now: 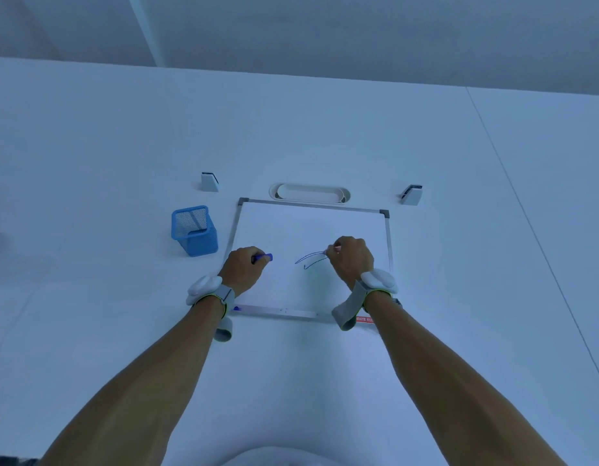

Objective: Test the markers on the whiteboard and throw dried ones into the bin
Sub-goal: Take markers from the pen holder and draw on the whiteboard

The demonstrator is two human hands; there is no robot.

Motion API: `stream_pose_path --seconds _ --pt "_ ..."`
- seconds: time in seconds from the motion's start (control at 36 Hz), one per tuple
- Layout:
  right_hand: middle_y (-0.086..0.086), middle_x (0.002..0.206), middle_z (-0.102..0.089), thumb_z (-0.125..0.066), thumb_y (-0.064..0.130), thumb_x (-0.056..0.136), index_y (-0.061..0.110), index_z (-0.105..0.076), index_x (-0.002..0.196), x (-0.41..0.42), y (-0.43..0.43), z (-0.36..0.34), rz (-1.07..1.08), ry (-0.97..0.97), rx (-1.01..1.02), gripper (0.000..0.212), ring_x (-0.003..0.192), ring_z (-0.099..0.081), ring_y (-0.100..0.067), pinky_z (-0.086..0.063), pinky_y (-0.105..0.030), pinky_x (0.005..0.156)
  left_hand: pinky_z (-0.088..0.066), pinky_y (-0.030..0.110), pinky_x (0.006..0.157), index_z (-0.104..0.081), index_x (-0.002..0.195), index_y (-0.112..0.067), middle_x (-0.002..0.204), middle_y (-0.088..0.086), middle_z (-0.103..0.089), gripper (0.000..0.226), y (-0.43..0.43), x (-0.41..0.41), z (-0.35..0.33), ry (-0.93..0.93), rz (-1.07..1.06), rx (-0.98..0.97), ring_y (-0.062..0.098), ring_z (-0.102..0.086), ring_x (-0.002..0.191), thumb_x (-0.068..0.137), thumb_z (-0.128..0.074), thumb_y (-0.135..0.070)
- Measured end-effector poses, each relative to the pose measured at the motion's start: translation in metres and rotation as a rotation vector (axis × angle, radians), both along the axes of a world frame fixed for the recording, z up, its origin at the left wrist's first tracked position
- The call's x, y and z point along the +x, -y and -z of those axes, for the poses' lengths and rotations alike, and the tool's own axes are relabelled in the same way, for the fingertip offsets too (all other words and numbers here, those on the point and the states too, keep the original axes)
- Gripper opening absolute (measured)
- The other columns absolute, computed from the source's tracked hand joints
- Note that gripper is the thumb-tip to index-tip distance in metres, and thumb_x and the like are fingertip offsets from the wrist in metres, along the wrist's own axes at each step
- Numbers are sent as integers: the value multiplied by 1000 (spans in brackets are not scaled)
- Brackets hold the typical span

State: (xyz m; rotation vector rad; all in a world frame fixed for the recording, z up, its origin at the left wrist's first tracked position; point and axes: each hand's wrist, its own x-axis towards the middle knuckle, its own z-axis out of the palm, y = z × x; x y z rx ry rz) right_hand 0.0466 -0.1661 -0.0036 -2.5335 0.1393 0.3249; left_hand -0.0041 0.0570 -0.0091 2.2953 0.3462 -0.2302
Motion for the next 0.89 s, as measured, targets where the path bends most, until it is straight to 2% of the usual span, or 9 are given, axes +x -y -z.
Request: stream_pose_path --seconds 0.11,0.19,0.31,0.42,0.56,0.64,0.72,0.83,0.89 --pt "-14 83 -73 -58 24 80 6 -72 85 4 17 -6 16 -35 90 24 68 -64 -27 -52 -28 59 -54 39 77 -68 97 -6 78 9 -65 23 0 0 0 14 -16 -30 32 -66 81 89 -56 -25" --pt "-5 76 -68 -56 25 85 10 -71 92 2 21 -4 79 38 231 22 57 -57 -17 -43 -22 49 -53 37 76 -68 99 -8 77 5 -64 23 4 1 -1 45 -29 -67 28 -64 79 90 -57 -27" --pt "-1 84 -67 -56 30 91 23 -68 104 -4 25 0 53 41 428 20 70 -61 -19 -50 -30 66 -55 40 78 -66 109 -7 85 10 -64 24 10 6 -5 52 -36 -177 25 -61 72 90 -57 -19" --pt "0 85 -69 -54 25 95 17 -68 111 -11 26 5 -81 34 461 23 67 -59 -11 -50 -30 72 -55 31 69 -62 109 1 81 13 -62 24 12 13 -11 76 -125 -277 17 -60 62 89 -59 -11" --pt "1 84 -68 -54 24 95 16 -70 110 -18 24 8 -169 77 427 22 68 -56 -11 -40 -9 62 -53 13 64 -64 110 0 87 13 -63 23 12 19 -13 115 -99 -280 16 -59 66 90 -56 -6" --pt "0 84 -68 -54 25 95 17 -70 109 -18 23 8 -194 77 429 22 68 -55 -12 -37 -9 59 -48 1 58 -64 113 2 90 12 -63 25 11 19 -12 134 -83 -285 14 -58 67 90 -54 -4" --pt "1 83 -68 -55 26 95 19 -70 108 -18 22 10 -212 72 437 22 67 -52 -15 -38 -16 58 -48 1 59 -64 113 1 91 12 -63 25 12 20 -10 140 -59 -296 13 -58 67 91 -54 -3" --pt "2 83 -68 -55 26 95 18 -70 109 -18 20 14 -234 72 435 22 66 -51 -14 -37 -10 56 -53 17 68 -65 111 0 90 14 -64 23 13 19 -8 119 -6 -305 14 -60 67 90 -55 -2" --pt "2 83 -67 -55 26 95 18 -70 109 -19 17 14 -246 58 453 22 67 -51 -14 -37 -11 57 -52 11 68 -65 111 1 90 13 -64 23 15 18 -9 112 37 -301 14 -60 68 90 -55 -2"
